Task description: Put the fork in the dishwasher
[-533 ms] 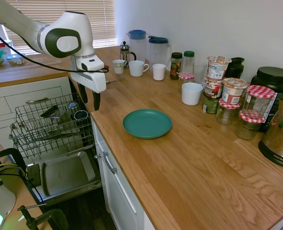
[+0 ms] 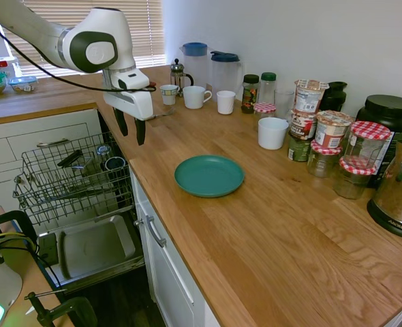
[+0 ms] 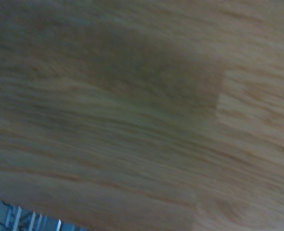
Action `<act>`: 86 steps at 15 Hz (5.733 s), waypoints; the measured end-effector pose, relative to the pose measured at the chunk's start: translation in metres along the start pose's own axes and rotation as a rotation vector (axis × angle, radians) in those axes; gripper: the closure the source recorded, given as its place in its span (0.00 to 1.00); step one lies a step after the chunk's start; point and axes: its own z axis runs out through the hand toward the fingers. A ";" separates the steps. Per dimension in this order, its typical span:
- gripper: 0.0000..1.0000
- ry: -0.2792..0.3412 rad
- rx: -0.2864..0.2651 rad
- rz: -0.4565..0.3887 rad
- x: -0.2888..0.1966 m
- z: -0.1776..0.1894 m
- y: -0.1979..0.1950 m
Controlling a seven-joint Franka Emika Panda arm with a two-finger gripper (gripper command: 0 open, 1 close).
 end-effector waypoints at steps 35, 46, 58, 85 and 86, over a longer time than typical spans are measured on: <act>1.00 0.010 0.011 0.136 0.003 0.085 -0.310; 1.00 0.015 0.018 0.158 0.007 0.085 -0.308; 1.00 0.057 0.108 0.200 0.032 0.045 -0.284; 1.00 0.063 0.086 0.245 -0.293 0.085 -0.126; 1.00 0.063 0.077 0.248 -0.302 0.100 -0.125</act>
